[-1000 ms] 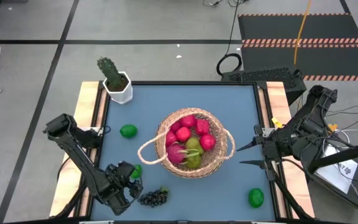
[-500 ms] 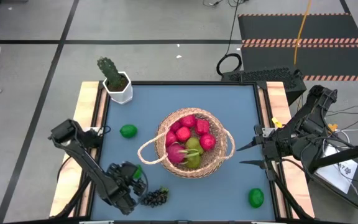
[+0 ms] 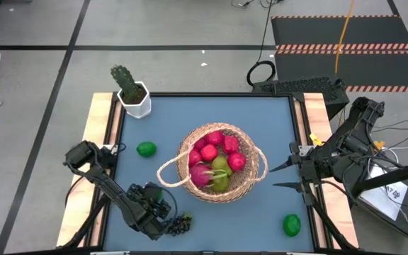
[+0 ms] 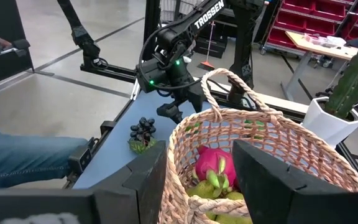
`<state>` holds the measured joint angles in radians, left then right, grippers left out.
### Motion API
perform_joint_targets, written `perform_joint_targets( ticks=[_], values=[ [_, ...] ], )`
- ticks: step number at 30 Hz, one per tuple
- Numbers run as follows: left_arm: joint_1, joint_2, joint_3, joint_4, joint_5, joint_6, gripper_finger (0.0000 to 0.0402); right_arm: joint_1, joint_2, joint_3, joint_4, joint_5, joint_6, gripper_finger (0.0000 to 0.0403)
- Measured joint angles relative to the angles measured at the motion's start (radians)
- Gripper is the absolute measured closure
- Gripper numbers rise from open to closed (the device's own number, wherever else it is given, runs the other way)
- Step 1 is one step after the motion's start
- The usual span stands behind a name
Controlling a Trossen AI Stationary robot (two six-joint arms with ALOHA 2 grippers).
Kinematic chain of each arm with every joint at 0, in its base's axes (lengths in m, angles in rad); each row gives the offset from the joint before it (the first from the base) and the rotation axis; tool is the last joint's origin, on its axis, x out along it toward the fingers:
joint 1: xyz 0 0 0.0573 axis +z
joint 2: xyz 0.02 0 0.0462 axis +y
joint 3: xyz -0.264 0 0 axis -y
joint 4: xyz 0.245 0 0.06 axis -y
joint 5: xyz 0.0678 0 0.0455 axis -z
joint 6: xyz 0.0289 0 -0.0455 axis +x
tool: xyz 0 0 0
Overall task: Build produce basket
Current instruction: Put the middle dark green lime into the brown basket
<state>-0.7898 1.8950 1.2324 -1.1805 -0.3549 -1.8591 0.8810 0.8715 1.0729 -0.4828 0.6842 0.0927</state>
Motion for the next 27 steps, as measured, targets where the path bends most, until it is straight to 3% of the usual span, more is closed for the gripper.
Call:
perform_joint_targets(
  ticks=[13, 27],
  values=[
    [-0.001, -0.003, -0.109, 0.144, 0.014, 0.003, 0.0024, 0.0, 0.0, 0.0, 0.0, 0.0, -0.003, 0.0223],
    [-0.008, -0.005, -0.111, 0.14, 0.018, -0.028, 0.0173, 0.0, 0.0, 0.0, -0.001, 0.0, -0.003, 0.0223]
  ],
)
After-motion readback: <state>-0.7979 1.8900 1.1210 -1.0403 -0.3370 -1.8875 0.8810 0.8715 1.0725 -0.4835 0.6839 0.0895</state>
